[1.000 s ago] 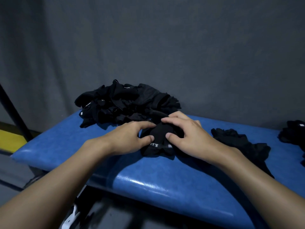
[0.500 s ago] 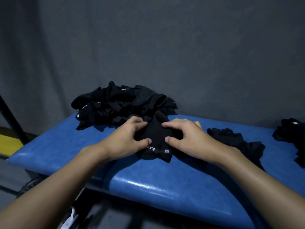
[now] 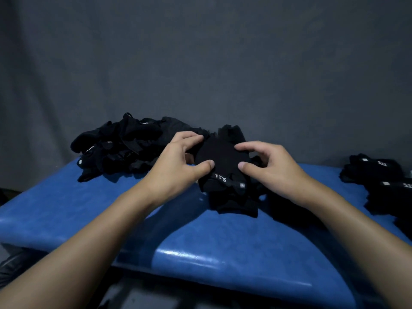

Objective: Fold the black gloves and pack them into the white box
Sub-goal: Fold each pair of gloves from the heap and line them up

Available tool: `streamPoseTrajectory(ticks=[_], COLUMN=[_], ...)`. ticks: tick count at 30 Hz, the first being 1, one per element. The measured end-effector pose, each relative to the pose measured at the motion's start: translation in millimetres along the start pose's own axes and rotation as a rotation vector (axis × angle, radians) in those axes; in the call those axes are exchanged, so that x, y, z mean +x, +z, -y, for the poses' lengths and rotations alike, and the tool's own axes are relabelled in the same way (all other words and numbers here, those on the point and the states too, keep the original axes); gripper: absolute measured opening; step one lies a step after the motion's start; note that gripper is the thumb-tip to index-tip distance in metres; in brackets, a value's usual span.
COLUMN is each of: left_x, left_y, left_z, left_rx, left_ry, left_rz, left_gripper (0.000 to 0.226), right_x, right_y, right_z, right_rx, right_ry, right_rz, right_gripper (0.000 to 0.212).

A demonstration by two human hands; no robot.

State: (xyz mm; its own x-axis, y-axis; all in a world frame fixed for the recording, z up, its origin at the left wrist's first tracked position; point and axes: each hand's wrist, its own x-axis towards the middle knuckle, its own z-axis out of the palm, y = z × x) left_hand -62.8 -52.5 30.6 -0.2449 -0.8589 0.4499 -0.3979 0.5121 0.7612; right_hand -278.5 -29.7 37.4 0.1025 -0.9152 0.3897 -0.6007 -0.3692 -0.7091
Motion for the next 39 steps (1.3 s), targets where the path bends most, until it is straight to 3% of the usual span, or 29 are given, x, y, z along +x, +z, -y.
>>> streamPoseTrajectory(ticks=[13, 19, 26, 33, 37, 39], left_x=[1, -1, 1, 4, -1, -8], left_y=[36, 39, 38, 38, 36, 36], left_z=[11, 13, 13, 18, 16, 8], left_rx=[0.043, 0.177, 0.251, 0.323, 0.246, 0.198], left_ry=[-0.193, -0.168, -0.127, -0.140, 0.011, 0.152], left_rz=[0.231, 0.250, 0.270, 0.273, 0.185, 0.258], left_gripper=[0.071, 0.061, 0.041, 0.051, 0.051, 0.050], right_x=[-12, -16, -22, -29, -30, -29], right_y=[-13, -8, -20, -25, -26, -25], right_z=[-37, -44, -49, -53, -53, -53], right_rx=[-0.242, -0.321, -0.334, -0.359, -0.397, -0.411], right_ry=[0.121, 0.125, 0.113, 0.141, 0.147, 0.148], right_rz=[0.088, 0.124, 0.004, 0.025, -0.006, -0.035], right_gripper=[0.034, 0.034, 0.031, 0.030, 0.022, 0.017])
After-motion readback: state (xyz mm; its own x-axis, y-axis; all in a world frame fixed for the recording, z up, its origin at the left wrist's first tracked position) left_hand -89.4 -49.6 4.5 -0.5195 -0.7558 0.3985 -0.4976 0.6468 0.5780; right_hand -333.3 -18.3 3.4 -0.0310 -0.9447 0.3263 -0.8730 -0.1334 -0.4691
